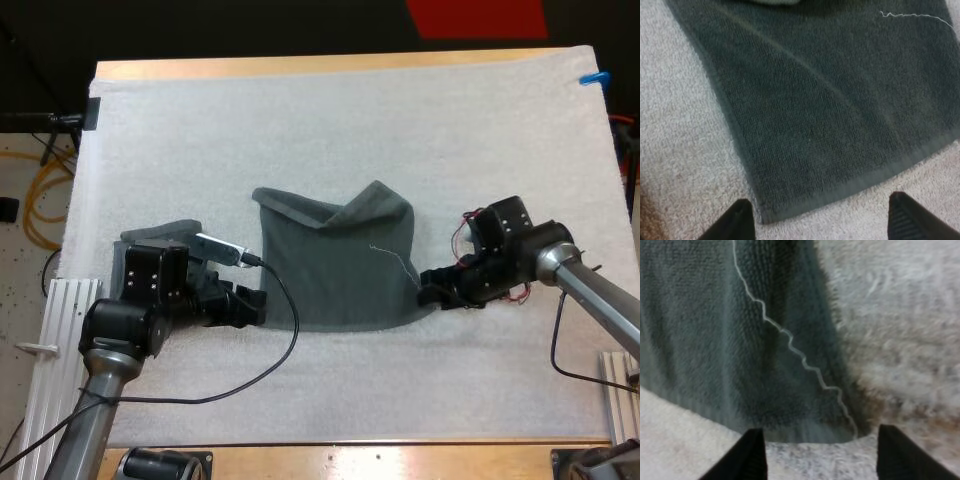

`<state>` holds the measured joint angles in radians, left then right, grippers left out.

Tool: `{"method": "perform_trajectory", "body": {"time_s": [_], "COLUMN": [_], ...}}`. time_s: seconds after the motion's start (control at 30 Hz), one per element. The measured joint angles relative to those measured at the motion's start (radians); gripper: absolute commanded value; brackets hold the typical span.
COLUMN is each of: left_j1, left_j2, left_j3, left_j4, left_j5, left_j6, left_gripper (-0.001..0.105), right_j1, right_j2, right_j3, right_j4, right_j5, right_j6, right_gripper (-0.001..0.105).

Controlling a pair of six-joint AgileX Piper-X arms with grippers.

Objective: Pick towel from pile fold and stack

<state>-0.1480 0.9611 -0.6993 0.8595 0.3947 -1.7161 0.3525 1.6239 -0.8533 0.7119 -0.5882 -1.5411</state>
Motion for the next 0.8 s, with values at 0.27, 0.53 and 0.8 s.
{"method": "perform_trajectory", "body": {"time_s": [0.27, 0.53, 0.8], "left_j1": [0.0, 0.0, 0.0], "left_j2": [0.0, 0.0, 0.0], "left_j3": [0.0, 0.0, 0.0], "left_j4": [0.0, 0.0, 0.0], "left_j5": [0.003, 0.03, 0.03], "left_j6": [-0.004, -0.007, -0.007], "left_gripper": [0.056, 0.056, 0.056], "right_j1": [0.0, 0.0, 0.0], "right_j2": [0.066, 0.084, 0.096], "right_j3": [0.0, -0.004, -0.004], "right_j4": [-0.027, -0.039, -0.064], "right_j5": [0.005, -0.014, -0.007], "right_j6": [0.001, 0.014, 0.023], "right_gripper": [0.045, 0.037, 0.0]}}
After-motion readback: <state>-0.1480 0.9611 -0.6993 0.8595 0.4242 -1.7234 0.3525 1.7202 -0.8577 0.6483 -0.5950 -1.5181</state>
